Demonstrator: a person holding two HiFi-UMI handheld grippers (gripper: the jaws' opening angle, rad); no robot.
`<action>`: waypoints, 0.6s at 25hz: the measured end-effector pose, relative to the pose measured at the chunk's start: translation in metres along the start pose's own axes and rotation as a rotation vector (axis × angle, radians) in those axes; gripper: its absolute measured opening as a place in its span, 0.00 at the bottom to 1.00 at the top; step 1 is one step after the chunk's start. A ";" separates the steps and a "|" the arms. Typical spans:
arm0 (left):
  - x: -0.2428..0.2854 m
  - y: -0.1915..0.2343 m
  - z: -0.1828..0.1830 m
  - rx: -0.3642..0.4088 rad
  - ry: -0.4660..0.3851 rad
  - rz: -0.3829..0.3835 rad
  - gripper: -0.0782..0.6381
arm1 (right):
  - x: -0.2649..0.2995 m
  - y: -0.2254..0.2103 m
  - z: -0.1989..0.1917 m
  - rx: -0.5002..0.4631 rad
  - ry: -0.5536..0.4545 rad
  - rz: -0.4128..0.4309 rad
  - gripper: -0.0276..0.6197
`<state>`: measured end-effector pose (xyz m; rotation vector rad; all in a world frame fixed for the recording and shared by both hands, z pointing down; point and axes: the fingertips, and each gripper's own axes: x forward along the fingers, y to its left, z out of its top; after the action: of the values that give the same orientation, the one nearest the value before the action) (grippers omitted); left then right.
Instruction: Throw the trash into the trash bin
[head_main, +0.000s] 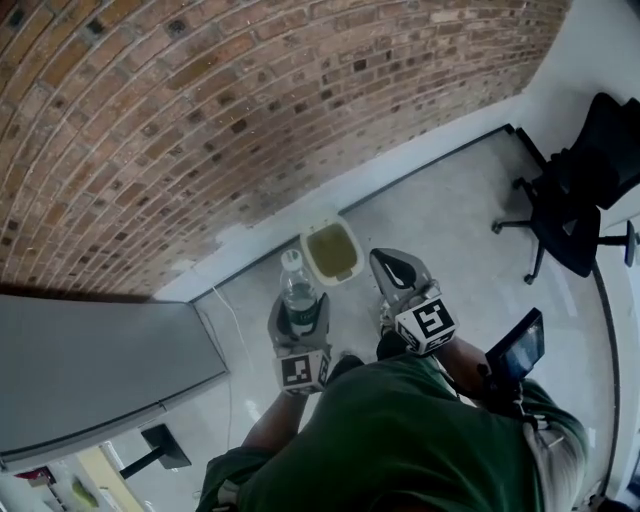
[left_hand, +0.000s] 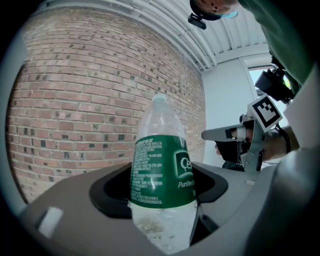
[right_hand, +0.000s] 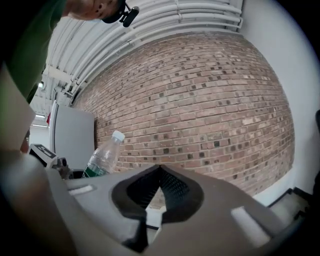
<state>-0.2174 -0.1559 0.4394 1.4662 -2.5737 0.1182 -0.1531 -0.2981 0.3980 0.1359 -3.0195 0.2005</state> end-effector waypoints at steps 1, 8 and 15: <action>0.010 -0.002 0.002 0.004 0.007 0.007 0.57 | 0.006 -0.009 0.000 0.003 0.003 0.011 0.05; 0.066 -0.006 0.002 0.019 0.069 0.074 0.57 | 0.046 -0.059 -0.008 0.032 0.044 0.080 0.05; 0.104 0.003 -0.010 0.007 0.094 0.096 0.57 | 0.084 -0.081 -0.028 0.034 0.103 0.115 0.05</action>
<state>-0.2707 -0.2405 0.4687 1.3072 -2.5697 0.2039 -0.2257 -0.3815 0.4459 -0.0440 -2.9239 0.2600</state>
